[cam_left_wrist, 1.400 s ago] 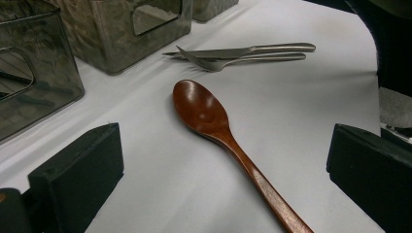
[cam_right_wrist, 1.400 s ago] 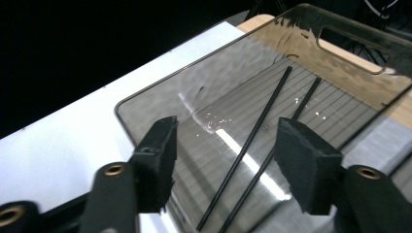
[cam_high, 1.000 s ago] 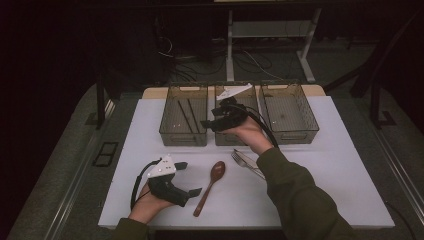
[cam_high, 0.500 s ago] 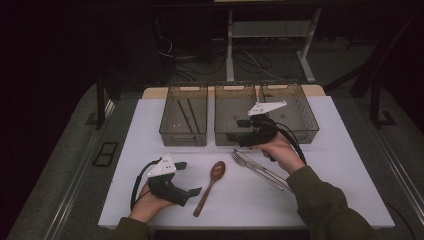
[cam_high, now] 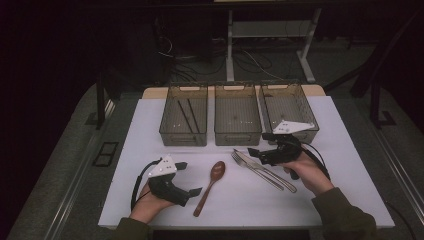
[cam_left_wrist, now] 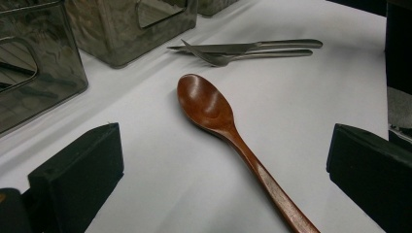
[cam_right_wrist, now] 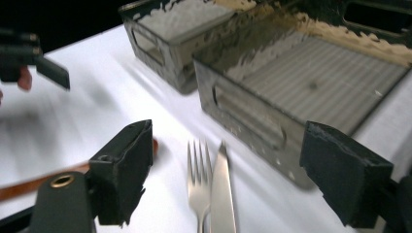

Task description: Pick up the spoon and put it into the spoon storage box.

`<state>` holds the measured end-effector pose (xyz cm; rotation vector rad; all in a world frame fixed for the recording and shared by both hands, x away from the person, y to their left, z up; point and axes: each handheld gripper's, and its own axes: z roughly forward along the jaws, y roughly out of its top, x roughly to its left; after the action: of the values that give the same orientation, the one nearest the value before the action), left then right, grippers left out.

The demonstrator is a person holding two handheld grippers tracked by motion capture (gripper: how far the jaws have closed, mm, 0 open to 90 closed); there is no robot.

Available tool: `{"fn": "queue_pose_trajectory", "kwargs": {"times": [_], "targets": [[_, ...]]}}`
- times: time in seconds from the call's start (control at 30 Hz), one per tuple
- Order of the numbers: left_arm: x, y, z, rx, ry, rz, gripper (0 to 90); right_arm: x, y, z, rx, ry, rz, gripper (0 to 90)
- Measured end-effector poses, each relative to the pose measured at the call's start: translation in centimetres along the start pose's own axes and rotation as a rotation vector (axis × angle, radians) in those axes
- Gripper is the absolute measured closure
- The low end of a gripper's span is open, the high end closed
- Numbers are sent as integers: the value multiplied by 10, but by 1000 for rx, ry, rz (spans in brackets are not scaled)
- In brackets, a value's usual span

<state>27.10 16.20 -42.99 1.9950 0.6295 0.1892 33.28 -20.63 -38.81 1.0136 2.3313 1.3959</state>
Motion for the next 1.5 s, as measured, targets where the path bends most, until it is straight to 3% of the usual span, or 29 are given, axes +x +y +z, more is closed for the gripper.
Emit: {"fn": "queue_pose_trajectory", "kwargs": {"times": [0.3, 0.47, 0.63, 0.87, 1.03, 1.3, 1.5], "targets": [[-2, 1, 0, 9, 13, 2, 0, -2, -36, -27, -20, -34, -6, 181], [-3, 1, -1, 5, 18, 0, 0, -2, -52, -38, 27, -76, -25, 181], [-2, 1, 0, 11, 24, -5, 0, 0, -67, -52, 46, -74, -11, 172], [-5, 2, 3, 19, 21, -7, 44, -2, -87, -59, 25, -56, 30, 172], [-11, 4, 5, 32, -3, 10, 195, -5, -99, -63, 46, -74, 45, 172], [-22, 7, 19, 87, -79, 6, 640, -7, -100, -66, 39, -79, 60, 172], [-28, 8, 29, 148, -103, -4, 877, -5, -102, -65, 55, -73, 31, 172]]}}
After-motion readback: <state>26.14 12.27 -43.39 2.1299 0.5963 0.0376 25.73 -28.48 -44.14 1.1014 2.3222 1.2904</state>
